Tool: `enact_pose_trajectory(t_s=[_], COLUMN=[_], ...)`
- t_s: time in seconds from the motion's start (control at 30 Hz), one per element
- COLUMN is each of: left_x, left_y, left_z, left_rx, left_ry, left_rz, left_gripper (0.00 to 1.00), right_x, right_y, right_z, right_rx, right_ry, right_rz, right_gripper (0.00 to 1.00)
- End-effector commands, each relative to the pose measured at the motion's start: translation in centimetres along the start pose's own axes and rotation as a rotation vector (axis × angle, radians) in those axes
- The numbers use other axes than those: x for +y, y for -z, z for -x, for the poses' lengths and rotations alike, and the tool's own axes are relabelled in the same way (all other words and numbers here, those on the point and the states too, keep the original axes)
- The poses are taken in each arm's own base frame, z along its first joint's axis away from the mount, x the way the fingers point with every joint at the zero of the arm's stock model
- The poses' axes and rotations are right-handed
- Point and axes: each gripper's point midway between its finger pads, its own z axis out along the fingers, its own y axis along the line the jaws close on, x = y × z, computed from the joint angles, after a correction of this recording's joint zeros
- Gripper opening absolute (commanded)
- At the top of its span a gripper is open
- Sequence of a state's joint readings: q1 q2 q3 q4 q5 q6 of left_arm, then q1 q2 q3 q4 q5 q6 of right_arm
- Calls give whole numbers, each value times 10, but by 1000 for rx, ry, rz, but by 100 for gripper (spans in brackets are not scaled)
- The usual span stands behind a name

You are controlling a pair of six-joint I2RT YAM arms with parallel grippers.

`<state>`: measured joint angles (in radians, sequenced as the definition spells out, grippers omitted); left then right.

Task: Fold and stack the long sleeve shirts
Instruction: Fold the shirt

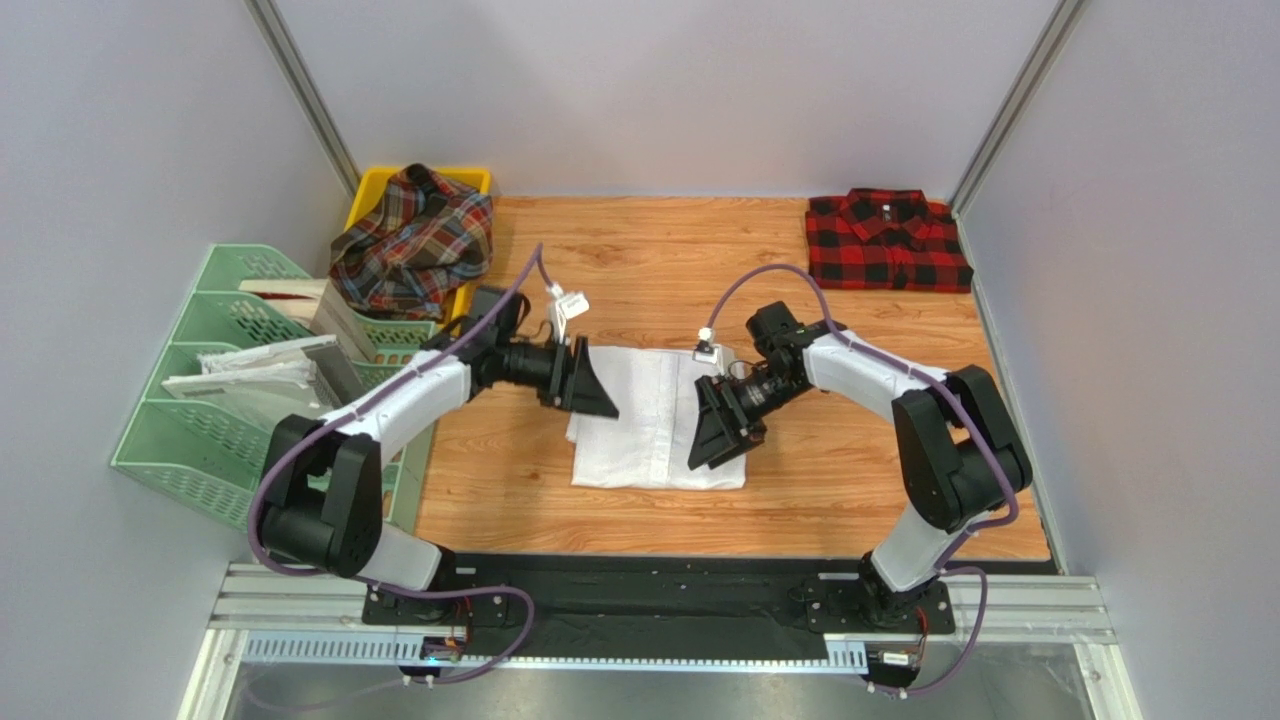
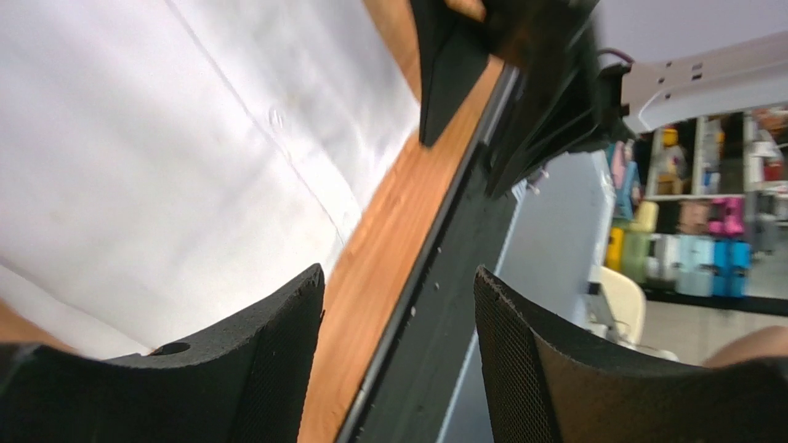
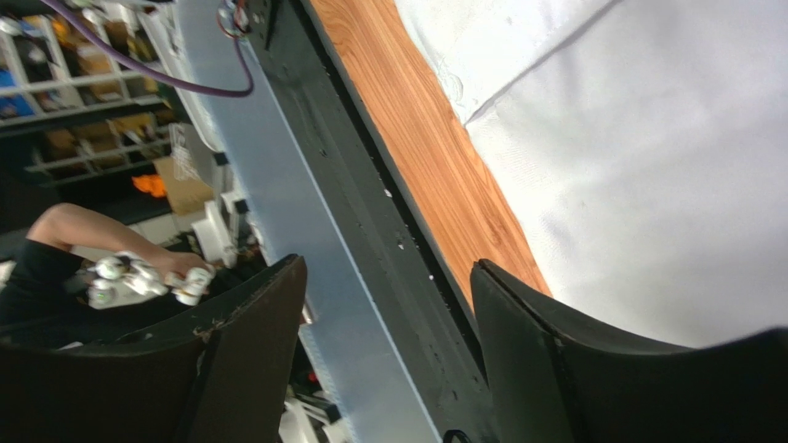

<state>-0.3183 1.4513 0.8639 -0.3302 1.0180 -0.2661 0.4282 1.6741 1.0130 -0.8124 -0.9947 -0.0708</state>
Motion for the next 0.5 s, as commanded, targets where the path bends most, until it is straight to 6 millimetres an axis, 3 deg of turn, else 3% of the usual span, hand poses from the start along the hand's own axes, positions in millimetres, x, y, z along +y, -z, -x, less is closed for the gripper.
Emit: enact_pose_trajectory(t_s=[0.0,0.07,0.17,0.27,0.37,0.47], left_x=[-1,2,2,4,9,22], left_y=[21,27,37,46,51,59], left_z=[64,89,110,117,111,107], left_rx=[-97,-129,-174,-194,-182,-179], left_ry=[-178,-189,-225,-260,-276,-275], left_rz=[114,122,146,171,207,271], left_gripper=[67,67,67,68,68,69], right_x=[-18,-29,-49,-71,-109,-157], right_y=[-14,-17,-18,-7,13,50], right_z=[5,6,-8,-24,-33,2], right_rx=[65,91,172,243,316,287], right_ry=[80,55,18,4,26,79], right_rz=[-136,-165,-207,-268,-378,-573], right_gripper=[67,63,60,58,57,56])
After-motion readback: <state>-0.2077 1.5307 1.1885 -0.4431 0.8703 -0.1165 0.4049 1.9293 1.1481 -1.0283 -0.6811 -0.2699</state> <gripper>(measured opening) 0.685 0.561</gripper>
